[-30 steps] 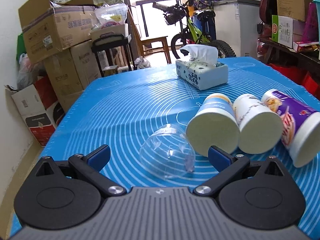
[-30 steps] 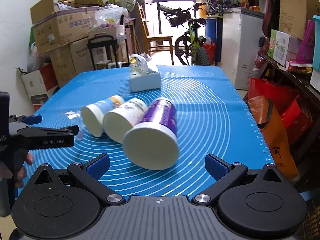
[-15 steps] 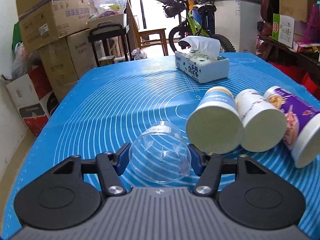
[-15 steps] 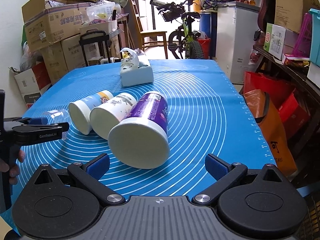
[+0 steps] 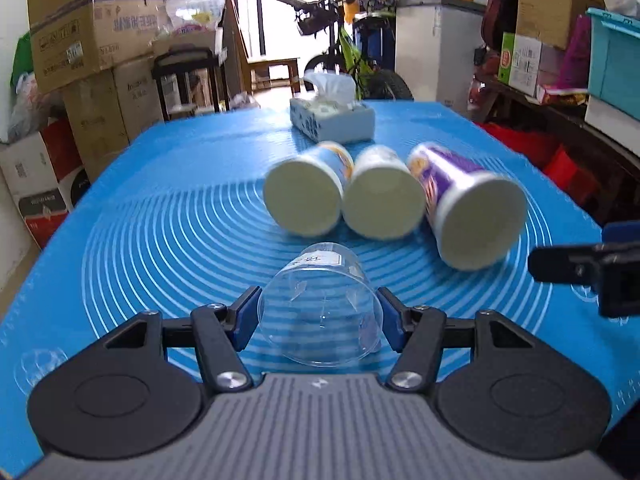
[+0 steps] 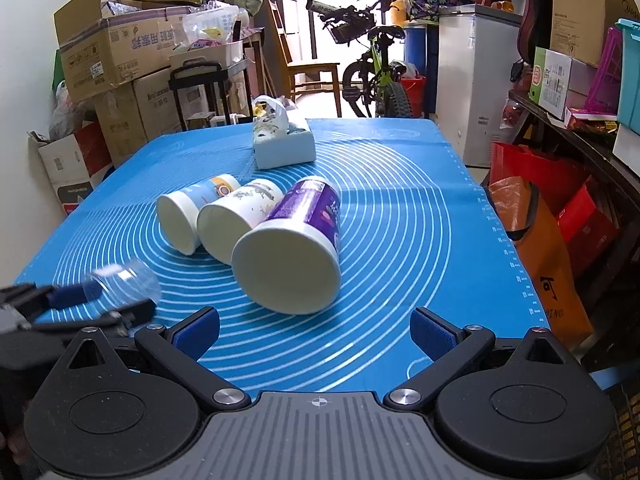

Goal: Flip cup upside down
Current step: 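Close the left gripper on the clear plastic cup and lift it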

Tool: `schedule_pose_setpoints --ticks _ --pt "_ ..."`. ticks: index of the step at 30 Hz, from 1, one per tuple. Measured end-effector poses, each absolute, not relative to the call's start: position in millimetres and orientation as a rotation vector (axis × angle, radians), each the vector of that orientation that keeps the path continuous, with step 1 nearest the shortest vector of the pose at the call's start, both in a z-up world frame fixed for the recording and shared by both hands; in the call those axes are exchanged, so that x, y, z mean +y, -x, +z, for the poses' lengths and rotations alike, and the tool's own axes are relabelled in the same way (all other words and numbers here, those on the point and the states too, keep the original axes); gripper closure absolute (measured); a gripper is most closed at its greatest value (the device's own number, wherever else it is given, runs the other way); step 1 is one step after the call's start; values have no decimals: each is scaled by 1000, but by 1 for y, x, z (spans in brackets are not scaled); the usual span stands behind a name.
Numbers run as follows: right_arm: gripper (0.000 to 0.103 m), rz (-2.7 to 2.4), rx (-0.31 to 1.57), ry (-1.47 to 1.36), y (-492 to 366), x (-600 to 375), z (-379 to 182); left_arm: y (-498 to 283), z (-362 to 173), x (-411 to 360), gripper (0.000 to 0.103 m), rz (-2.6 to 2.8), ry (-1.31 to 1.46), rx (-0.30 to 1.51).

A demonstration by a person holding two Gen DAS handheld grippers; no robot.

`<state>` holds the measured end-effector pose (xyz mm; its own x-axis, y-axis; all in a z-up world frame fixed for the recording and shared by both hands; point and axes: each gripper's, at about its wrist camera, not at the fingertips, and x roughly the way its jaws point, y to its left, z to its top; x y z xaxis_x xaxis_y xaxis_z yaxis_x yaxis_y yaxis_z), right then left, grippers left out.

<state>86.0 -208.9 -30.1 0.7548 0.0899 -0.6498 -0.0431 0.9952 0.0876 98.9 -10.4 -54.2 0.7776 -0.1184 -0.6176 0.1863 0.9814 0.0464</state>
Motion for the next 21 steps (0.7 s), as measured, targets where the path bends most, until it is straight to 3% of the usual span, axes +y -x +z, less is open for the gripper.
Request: schedule_pose_setpoints --ticks 6,10,16,21 --pt "3 78 735 -70 -81 -210 -34 -96 -63 -13 37 -160 -103 674" --pt "3 83 751 -77 -82 -210 -37 -95 -65 -10 18 -166 -84 691" --pt "3 97 760 -86 -83 -208 -39 -91 -59 -8 10 -194 -70 683" --pt "3 113 755 -105 -80 -206 -30 -82 -46 -9 10 -220 -67 664"
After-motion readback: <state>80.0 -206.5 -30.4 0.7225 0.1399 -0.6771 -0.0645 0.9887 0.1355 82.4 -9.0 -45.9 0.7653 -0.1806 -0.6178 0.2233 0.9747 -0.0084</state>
